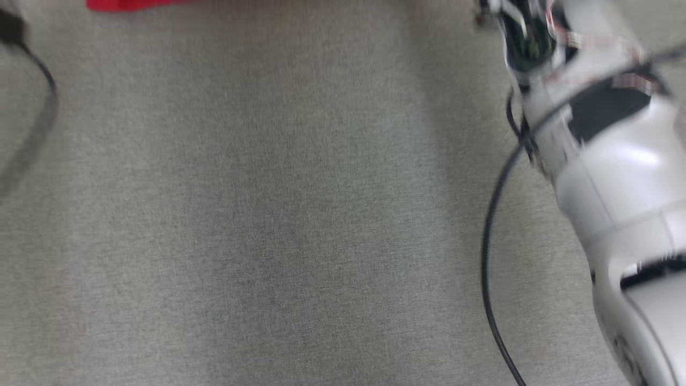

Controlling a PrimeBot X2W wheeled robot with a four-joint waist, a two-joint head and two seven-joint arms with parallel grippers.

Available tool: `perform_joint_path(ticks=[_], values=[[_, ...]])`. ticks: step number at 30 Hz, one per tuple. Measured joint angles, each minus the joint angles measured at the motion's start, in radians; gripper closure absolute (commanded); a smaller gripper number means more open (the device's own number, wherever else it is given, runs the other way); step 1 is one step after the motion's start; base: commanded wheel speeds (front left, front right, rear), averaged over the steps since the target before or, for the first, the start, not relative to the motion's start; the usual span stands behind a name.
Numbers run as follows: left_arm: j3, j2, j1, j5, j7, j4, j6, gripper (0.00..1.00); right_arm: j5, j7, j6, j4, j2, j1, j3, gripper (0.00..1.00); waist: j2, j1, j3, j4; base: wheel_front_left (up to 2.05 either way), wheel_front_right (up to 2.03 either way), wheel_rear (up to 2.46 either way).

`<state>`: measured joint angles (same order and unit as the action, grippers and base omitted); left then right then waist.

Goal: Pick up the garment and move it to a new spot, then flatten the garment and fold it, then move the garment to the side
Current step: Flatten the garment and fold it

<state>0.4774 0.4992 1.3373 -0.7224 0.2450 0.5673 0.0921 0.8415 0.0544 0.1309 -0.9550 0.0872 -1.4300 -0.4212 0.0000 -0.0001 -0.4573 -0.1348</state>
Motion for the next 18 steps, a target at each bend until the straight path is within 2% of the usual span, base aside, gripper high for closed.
perform_joint_path(ticks=[2,3,6,12,15,18], values=[[-0.021,0.008,-0.118,-0.028,0.006,-0.078,-0.031,1.0,0.03,0.002,0.0,0.05,0.032,0.089,-0.023,1.0,-0.0001,0.0,0.023,0.0,0.0,0.0,0.0],[-0.031,0.022,-0.247,-0.045,0.007,-0.163,-0.061,1.0,0.069,0.007,0.0,0.104,0.059,0.182,-0.036,1.0,0.0,0.0,0.046,0.001,0.0,0.0,0.0],[-0.058,0.044,-0.424,-0.05,0.012,-0.3,-0.127,1.0,0.102,0.018,0.0,0.188,0.097,0.309,-0.063,1.0,-0.0001,-0.0001,0.083,0.002,0.0,0.0,0.0],[-0.137,0.026,-0.762,-0.074,0.016,-0.523,-0.235,1.0,0.109,0.053,0.0,0.326,0.159,0.562,-0.147,1.0,-0.0001,-0.0001,0.154,0.006,0.0,0.0,0.0],[-0.161,0.007,-0.862,-0.058,0.016,-0.576,-0.257,1.0,0.089,0.069,0.0,0.355,0.182,0.626,-0.172,1.0,-0.0002,-0.0002,0.178,0.008,0.0,0.0,0.0],[-0.178,-0.046,-0.999,-0.041,0.016,-0.627,-0.263,1.0,0.083,0.075,0.0,0.386,0.205,0.718,-0.188,1.0,-0.0002,-0.0003,0.211,0.01,0.0,0.0,0.0]])
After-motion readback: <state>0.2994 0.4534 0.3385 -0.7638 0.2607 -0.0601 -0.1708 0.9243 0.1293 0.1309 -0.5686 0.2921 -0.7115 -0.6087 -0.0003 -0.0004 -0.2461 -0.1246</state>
